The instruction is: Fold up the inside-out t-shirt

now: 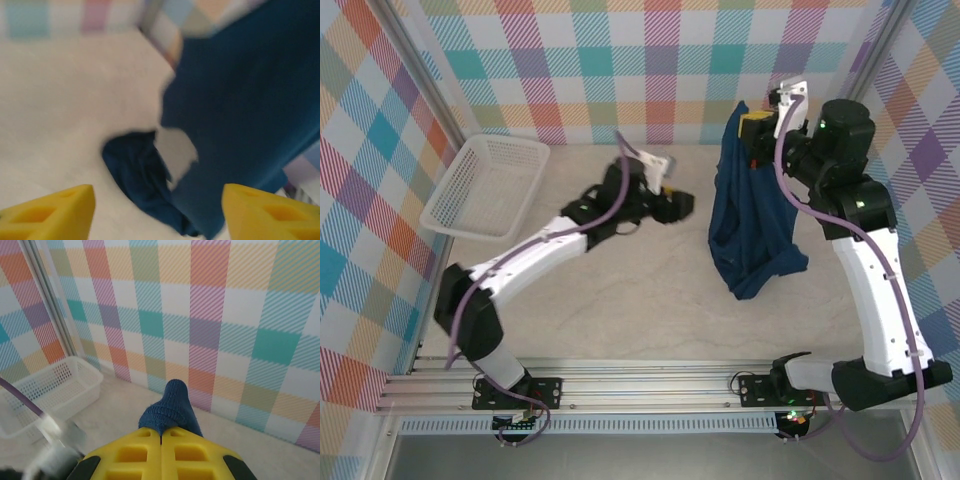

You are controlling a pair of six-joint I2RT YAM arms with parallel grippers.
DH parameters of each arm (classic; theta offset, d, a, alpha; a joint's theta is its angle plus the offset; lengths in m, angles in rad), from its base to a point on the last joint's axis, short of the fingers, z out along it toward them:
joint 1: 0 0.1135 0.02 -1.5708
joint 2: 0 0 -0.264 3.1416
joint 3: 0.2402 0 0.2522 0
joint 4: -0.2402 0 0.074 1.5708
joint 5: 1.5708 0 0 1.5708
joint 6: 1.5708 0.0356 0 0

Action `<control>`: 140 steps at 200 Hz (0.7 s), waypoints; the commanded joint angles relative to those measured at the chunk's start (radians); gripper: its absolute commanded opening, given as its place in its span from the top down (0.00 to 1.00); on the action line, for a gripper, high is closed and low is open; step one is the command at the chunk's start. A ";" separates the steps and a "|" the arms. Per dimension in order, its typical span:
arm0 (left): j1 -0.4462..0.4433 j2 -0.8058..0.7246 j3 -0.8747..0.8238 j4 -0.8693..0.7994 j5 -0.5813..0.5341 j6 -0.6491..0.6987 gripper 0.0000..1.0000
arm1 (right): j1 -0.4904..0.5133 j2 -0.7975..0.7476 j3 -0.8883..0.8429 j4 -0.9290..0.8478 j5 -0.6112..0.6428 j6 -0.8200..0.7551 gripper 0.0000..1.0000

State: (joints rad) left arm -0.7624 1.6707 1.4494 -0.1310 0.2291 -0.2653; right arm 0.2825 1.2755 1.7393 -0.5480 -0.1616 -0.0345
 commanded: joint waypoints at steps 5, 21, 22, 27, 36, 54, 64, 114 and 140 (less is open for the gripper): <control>-0.031 0.038 0.010 0.067 0.095 -0.037 0.27 | 0.000 -0.010 -0.025 0.021 -0.026 0.015 1.00; -0.031 0.080 0.022 0.086 0.116 -0.036 0.26 | 0.000 -0.014 -0.042 0.023 -0.024 0.016 1.00; -0.031 0.083 0.023 0.087 0.118 -0.034 0.26 | 0.000 -0.014 -0.043 0.023 -0.024 0.016 1.00; -0.031 0.094 0.031 0.088 0.125 -0.031 0.26 | -0.001 -0.015 -0.047 0.025 -0.024 0.016 1.00; -0.031 0.121 0.045 0.080 0.123 -0.021 0.27 | 0.000 -0.014 -0.050 0.026 -0.023 0.016 1.00; -0.026 0.176 0.082 0.033 0.050 0.013 0.40 | 0.000 -0.014 -0.056 0.029 -0.029 0.017 1.00; -0.013 0.199 0.092 0.028 0.023 0.017 0.49 | -0.001 -0.016 -0.061 0.031 -0.030 0.018 1.00; 0.054 0.241 0.146 0.015 0.006 0.063 0.62 | 0.000 -0.028 -0.083 0.025 -0.020 0.007 1.00; 0.058 0.205 0.130 0.009 0.072 0.103 0.39 | -0.001 -0.024 -0.084 0.020 -0.008 -0.007 1.00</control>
State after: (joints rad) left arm -0.7082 1.9160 1.5524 -0.1169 0.2466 -0.2161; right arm 0.2825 1.2770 1.6547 -0.5629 -0.1684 -0.0315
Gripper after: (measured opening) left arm 0.540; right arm 0.048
